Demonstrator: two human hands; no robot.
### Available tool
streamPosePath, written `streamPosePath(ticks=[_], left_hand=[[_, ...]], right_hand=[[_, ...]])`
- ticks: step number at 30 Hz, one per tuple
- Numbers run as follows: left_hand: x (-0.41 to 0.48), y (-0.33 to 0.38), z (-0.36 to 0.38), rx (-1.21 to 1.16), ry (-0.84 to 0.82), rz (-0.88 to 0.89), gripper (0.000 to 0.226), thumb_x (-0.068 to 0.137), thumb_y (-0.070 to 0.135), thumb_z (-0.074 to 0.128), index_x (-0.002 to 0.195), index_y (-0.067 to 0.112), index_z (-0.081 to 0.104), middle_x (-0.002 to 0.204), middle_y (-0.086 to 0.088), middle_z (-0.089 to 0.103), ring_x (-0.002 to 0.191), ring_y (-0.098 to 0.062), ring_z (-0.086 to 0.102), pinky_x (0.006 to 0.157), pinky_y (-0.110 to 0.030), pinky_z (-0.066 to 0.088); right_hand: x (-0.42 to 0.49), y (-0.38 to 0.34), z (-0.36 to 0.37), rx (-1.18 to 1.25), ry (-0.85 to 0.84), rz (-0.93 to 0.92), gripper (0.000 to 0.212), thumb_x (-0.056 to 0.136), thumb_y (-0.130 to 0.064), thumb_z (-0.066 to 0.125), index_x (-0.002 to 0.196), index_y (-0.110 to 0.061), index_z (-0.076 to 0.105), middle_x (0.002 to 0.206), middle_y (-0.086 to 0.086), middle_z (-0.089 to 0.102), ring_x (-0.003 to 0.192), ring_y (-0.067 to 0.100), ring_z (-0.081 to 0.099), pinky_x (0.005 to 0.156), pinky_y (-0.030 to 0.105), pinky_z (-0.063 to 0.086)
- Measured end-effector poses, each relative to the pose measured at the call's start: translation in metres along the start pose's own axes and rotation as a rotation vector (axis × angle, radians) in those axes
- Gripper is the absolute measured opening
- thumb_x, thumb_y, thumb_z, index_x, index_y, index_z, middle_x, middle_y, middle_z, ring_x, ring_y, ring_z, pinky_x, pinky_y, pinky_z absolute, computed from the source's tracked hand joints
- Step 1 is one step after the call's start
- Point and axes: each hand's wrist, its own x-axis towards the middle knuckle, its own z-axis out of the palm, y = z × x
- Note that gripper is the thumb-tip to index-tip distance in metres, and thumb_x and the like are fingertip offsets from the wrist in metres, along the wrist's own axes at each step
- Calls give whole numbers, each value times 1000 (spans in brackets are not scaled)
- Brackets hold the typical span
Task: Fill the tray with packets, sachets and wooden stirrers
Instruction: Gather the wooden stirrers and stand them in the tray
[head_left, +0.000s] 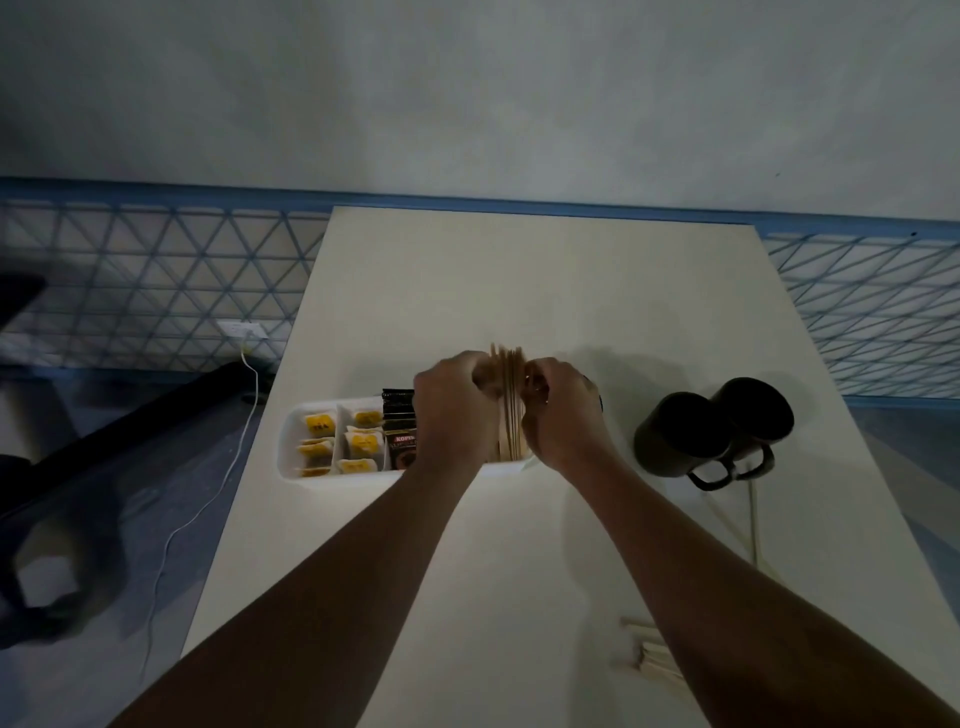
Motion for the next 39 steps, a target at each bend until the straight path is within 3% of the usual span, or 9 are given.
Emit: streamPosePath(ticks=[2, 5, 10, 14, 17, 22, 28, 35, 39], left_hand=[[6, -2, -2, -39, 10, -25, 28, 82, 7, 72, 110, 10, 70, 91, -7, 71, 78, -18, 68, 76, -30, 57], [14, -4, -6, 55, -32, -46, 47, 81, 12, 76, 125, 12, 60, 109, -8, 62, 92, -15, 60, 78, -19, 45], [23, -3, -10, 121, -197, -64, 64, 85, 21, 74, 142, 12, 46, 133, -12, 54, 120, -26, 53, 96, -26, 40], [29, 0, -7, 87, -284, -56, 62, 87, 26, 71, 142, 14, 47, 134, -11, 58, 120, -29, 57, 103, -40, 46], [31, 0, -5, 104, -285, -44, 56, 87, 30, 70, 139, 16, 52, 136, -9, 58, 128, -25, 51, 107, -35, 41], [34, -7, -13, 122, -146, -83, 49, 86, 34, 70, 131, 18, 59, 125, -4, 64, 118, -21, 58, 100, -31, 43], [40, -12, -21, 177, -162, -126, 50, 85, 42, 70, 129, 20, 59, 127, -4, 62, 119, -23, 56, 101, -38, 46], [39, -3, -21, 88, -239, -84, 48, 86, 38, 71, 127, 14, 63, 119, -2, 69, 114, -14, 60, 91, -16, 36], [37, 3, -15, 35, -269, -70, 48, 82, 36, 74, 125, 15, 65, 123, -1, 68, 117, -13, 59, 89, -12, 33]], right_hand=[[2, 1, -1, 20, 11, 2, 23, 89, -4, 58, 111, -9, 65, 101, 6, 67, 91, 21, 61, 76, 28, 46], [5, 2, 0, 49, -10, 41, 25, 88, -10, 61, 113, -13, 63, 103, 3, 66, 94, 21, 62, 79, 35, 53], [6, 2, 0, 93, -129, 75, 32, 90, -12, 62, 122, -16, 58, 109, 0, 66, 99, 19, 62, 84, 34, 51], [5, 2, 1, 114, -238, 50, 38, 96, -9, 52, 132, -21, 49, 105, -1, 65, 91, 14, 60, 63, 17, 41], [6, 3, 2, 109, -262, 63, 45, 96, -4, 47, 136, -23, 45, 100, -3, 62, 92, 17, 59, 65, 22, 40], [8, 4, 0, 115, -260, 63, 50, 96, 1, 46, 142, -19, 42, 120, 8, 64, 112, 24, 60, 79, 25, 41], [13, 6, 0, 140, -262, 63, 47, 97, 0, 46, 140, -19, 44, 118, 5, 64, 98, 14, 55, 64, 14, 36], [13, 8, 5, 140, -271, 73, 45, 97, -3, 47, 138, -22, 47, 114, 3, 66, 102, 18, 60, 65, 18, 38], [10, 5, 2, 142, -265, 41, 47, 98, -2, 46, 141, -22, 46, 116, 2, 66, 101, 13, 57, 73, 21, 42]])
